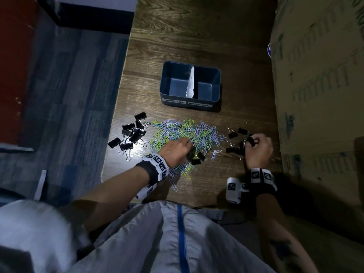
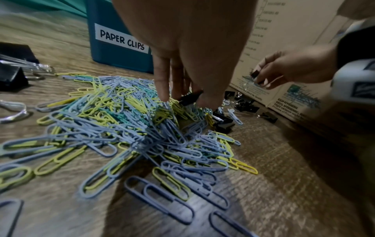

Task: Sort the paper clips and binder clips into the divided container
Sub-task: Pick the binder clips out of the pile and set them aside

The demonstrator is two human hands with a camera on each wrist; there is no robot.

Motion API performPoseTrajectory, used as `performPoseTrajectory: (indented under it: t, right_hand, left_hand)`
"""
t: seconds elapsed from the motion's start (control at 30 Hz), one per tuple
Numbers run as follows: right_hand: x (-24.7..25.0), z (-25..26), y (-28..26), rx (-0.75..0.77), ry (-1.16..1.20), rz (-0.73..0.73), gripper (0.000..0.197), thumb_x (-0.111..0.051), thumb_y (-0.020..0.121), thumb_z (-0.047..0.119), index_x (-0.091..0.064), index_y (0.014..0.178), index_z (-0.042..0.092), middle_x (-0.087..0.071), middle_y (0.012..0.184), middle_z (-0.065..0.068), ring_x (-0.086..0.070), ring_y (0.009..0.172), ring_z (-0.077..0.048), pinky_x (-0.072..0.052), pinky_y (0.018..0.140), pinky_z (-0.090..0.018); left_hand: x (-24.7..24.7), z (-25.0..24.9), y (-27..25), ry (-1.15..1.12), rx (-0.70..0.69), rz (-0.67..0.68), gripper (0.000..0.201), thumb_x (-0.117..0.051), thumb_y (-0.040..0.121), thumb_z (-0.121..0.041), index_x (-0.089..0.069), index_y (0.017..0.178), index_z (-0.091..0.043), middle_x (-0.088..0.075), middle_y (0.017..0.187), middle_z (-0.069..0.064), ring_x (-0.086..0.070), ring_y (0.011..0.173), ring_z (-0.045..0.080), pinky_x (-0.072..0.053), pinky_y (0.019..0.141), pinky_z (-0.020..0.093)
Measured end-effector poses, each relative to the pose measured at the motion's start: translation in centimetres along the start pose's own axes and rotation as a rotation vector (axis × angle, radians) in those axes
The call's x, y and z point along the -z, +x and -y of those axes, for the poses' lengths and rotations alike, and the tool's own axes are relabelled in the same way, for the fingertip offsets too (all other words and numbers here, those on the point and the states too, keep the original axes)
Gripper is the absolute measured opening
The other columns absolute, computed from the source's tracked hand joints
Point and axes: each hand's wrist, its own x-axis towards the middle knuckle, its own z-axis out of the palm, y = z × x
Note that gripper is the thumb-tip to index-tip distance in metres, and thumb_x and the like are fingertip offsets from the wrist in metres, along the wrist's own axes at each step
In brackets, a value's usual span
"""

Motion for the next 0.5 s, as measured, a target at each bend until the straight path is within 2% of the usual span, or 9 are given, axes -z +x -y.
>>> performPoseTrajectory:
  t: [0.1, 0.17, 0.23, 0.3, 0.4, 0.5]
  right_hand:
    - [-0.4, -1.6, 1.1, -0.027, -0.016, 0.023, 0.018, -0.069, 0.086, 0.002, -0.068, 0.103, 0.009, -0.062, 0.109, -0.015, -0.059, 0.098, -0.029, -0.042, 0.081, -0.029]
    - [-0.9, -2.7, 1.6, -0.054, 0.004, 0.041, 0.018, -0.070, 0.086, 0.004, -0.068, 0.104, 0.007, -0.065, 0.106, -0.018, -0.063, 0.098, -0.033, -0.040, 0.080, -0.027]
    - [-1.1, -3.3, 1.8, -0.084, 0.032, 0.039, 0.020, -0.071, 0.085, 0.005, -0.067, 0.105, 0.007, -0.066, 0.104, -0.020, -0.064, 0.098, -0.037, -0.043, 0.082, -0.030]
    - [-1.2, -3.1, 1.5, -0.113, -0.011, 0.041, 0.026, -0.070, 0.085, 0.007, -0.066, 0.111, 0.009, -0.060, 0.115, -0.022, -0.056, 0.112, -0.039, -0.042, 0.091, -0.036]
    - [-1.4, -2.2, 0.4, -0.061, -0.078, 0.057, 0.035, -0.070, 0.085, 0.009, -0.062, 0.118, 0.012, -0.051, 0.129, -0.020, -0.042, 0.125, -0.038, -0.037, 0.102, -0.044]
    - [-2.2, -1.2, -1.1, 0.144, -0.081, 0.082, 0.035, -0.072, 0.083, 0.011, -0.063, 0.116, 0.011, -0.053, 0.124, -0.019, -0.046, 0.119, -0.037, -0.040, 0.099, -0.043]
  left_hand:
    - [0.6, 0.3, -0.6, -0.139, 0.058, -0.090, 0.023, -0.055, 0.091, -0.014, -0.052, 0.113, -0.006, -0.059, 0.105, 0.008, -0.058, 0.084, 0.021, -0.043, 0.063, 0.027]
    - [1.0, 1.1, -1.5, -0.278, 0.122, -0.172, 0.021, -0.055, 0.091, -0.011, -0.054, 0.112, -0.008, -0.062, 0.104, 0.007, -0.061, 0.082, 0.022, -0.051, 0.065, 0.030]
    - [1.5, 2.1, -2.6, -0.411, 0.174, -0.280, 0.021, -0.057, 0.093, -0.010, -0.056, 0.114, -0.011, -0.064, 0.105, 0.004, -0.061, 0.078, 0.016, -0.054, 0.066, 0.027]
    - [2.0, 3.4, -4.0, -0.418, 0.190, -0.361, 0.019, -0.056, 0.095, -0.012, -0.058, 0.113, -0.011, -0.065, 0.102, 0.002, -0.057, 0.073, 0.009, -0.051, 0.065, 0.021]
    - [2.5, 5.7, -6.6, -0.254, 0.152, -0.318, 0.015, -0.056, 0.095, -0.010, -0.058, 0.109, -0.010, -0.063, 0.095, 0.002, -0.049, 0.069, 0.009, -0.037, 0.058, 0.018]
    - [2.2, 8.3, -9.8, -0.184, 0.194, -0.165, 0.017, -0.059, 0.091, -0.012, -0.057, 0.106, -0.019, -0.062, 0.099, -0.003, -0.052, 0.069, 0.010, -0.037, 0.057, 0.021]
